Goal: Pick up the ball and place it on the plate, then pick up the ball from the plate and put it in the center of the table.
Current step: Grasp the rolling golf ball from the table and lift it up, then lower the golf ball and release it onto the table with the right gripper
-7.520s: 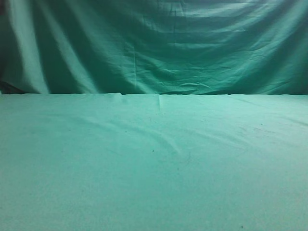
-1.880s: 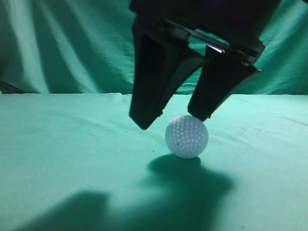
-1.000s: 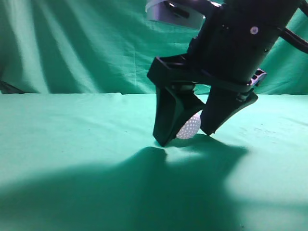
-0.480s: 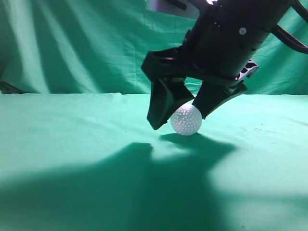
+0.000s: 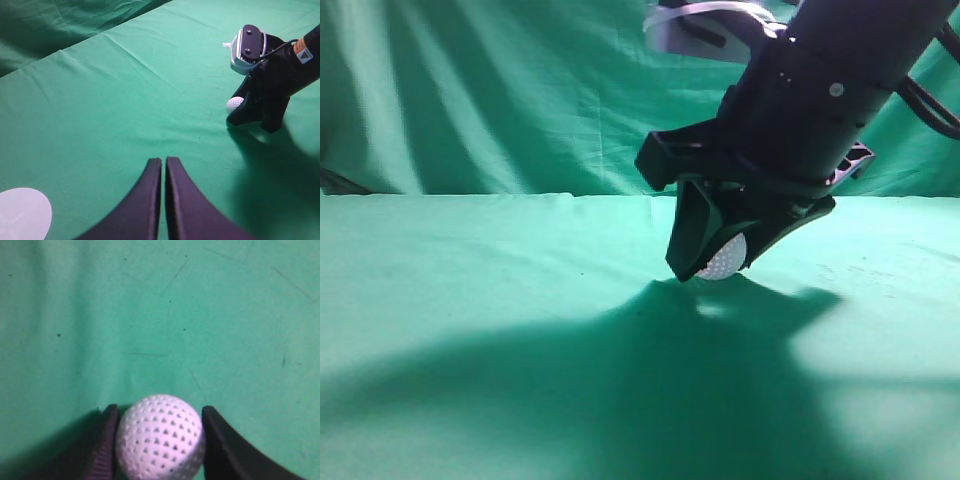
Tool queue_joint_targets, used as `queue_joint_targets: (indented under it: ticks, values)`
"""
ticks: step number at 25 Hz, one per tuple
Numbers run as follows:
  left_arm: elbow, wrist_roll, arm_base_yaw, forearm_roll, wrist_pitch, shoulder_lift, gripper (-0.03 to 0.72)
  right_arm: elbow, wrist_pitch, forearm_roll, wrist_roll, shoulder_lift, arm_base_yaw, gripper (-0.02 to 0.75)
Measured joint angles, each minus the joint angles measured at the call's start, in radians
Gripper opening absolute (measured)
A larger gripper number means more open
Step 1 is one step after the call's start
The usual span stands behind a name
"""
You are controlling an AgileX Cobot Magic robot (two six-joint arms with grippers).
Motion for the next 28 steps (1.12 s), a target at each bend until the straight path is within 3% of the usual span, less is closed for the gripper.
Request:
queue_joint_targets:
  ticks: [8,18,28]
  values:
    - [0.000,0.000,0.000,-0.002,-0.002,0.000,0.000,-0.062,0.088,0.002,0.001,-0.021,0.000,0.339]
    - [0.007,-0.097,0.000,-0.013,-0.039,-0.003,0.000,-0.428,0.444,-0.019,0.002,-0.060,0.000,0.339]
    - [0.120,-0.168,0.000,-0.013,-0.077,-0.003,0.000,-0.748,0.642,-0.066,0.002,0.118,0.000,0.339]
